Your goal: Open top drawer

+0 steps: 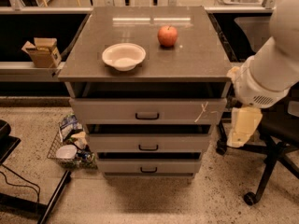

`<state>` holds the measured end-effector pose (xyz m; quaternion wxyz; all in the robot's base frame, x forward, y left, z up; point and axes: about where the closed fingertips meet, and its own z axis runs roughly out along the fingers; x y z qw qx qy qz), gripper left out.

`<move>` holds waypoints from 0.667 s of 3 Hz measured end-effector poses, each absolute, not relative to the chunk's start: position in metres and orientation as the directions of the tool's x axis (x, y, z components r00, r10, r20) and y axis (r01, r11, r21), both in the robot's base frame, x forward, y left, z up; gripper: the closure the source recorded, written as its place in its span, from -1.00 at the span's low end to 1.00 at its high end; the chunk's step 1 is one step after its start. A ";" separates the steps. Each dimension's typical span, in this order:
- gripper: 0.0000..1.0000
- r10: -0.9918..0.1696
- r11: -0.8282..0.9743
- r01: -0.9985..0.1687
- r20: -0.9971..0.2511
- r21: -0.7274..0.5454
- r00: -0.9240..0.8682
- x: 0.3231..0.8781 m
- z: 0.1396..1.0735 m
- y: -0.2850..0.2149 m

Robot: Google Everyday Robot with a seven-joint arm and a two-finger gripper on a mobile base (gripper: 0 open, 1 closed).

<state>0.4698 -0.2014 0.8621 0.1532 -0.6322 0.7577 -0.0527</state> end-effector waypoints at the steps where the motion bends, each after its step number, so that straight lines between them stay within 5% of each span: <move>1: -1.00 -0.983 0.148 -0.945 -0.147 -0.293 -0.109 0.496 0.818 -0.186; 2: -1.00 -0.990 0.115 -0.948 -0.114 -0.296 -0.085 0.520 0.778 -0.175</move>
Offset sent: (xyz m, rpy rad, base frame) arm 0.0817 0.0393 -0.1323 -0.0944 -0.0119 0.0946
